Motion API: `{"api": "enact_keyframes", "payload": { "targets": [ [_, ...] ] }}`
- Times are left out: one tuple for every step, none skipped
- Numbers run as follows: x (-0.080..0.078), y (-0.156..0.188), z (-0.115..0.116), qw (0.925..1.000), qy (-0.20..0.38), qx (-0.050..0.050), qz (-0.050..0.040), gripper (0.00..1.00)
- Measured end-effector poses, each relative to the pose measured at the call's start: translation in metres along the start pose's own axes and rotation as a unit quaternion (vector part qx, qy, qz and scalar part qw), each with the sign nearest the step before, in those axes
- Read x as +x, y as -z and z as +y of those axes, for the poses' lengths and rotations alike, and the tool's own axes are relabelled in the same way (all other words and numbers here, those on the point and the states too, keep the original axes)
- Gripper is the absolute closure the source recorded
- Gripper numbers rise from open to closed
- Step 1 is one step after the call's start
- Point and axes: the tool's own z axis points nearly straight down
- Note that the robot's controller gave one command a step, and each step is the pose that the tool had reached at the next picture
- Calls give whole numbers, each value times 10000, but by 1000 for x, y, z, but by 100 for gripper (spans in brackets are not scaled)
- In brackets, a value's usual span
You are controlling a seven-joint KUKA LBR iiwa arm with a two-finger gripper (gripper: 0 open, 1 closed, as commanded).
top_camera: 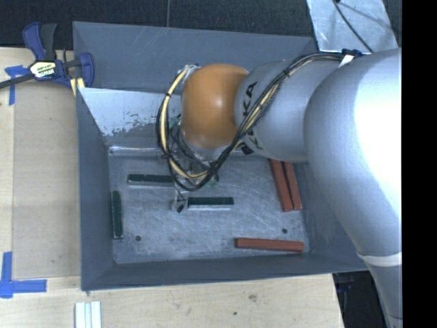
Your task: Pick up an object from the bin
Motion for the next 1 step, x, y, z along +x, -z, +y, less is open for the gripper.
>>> {"api": "enact_keyframes", "payload": {
  "targets": [
    [-1,3,4,10000,8,-17,-27,100]
  ]
}}
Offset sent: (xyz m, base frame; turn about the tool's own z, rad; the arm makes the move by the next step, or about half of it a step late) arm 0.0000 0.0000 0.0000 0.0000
